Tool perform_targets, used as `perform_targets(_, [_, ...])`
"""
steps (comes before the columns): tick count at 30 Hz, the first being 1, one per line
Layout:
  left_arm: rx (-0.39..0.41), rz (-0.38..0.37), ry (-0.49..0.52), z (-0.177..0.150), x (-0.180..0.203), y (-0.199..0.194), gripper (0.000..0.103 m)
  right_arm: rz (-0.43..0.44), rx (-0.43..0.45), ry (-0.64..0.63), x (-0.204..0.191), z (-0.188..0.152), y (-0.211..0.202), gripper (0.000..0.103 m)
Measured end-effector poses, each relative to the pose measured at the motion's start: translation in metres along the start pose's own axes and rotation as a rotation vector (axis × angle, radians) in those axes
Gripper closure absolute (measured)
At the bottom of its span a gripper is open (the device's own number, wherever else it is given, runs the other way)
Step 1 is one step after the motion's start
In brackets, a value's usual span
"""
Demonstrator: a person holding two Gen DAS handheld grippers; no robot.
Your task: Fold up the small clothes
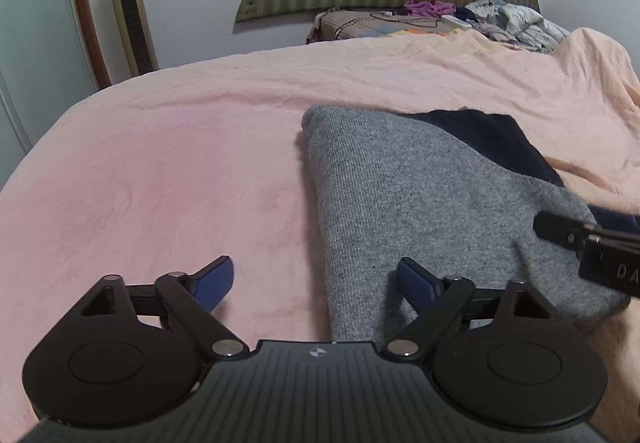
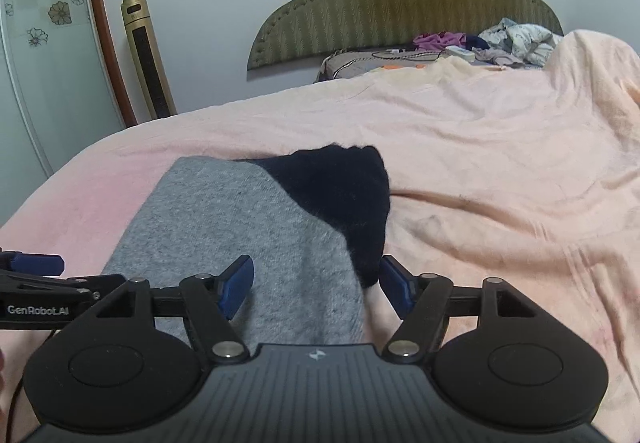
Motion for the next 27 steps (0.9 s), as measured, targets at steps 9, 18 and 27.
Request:
perform_targets(9, [0.022, 0.030, -0.020, -0.008, 0.001, -0.007, 0.003, -0.007, -0.023, 0.016, -0.004, -0.012, -0.008, 0.026])
perform_targets(18, [0.025, 0.031, -0.063, -0.020, -0.003, -0.015, 0.000, -0.045, -0.032, -0.021, -0.011, -0.019, -0.017, 0.020])
perform_targets(27, [0.031, 0.026, -0.067, -0.021, -0.005, -0.019, 0.000, -0.063, -0.011, -0.059, -0.016, -0.020, -0.023, 0.018])
Point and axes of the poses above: each gripper's, at about its wrist camera, not at the fingertips, and y roughly the way its jaws point, x to its right, z to its top, the point moved 2 cm from there along y, roughly the way its jaws point, and after that the axes turned 6 degrees about -z, right-handed, at the moved point
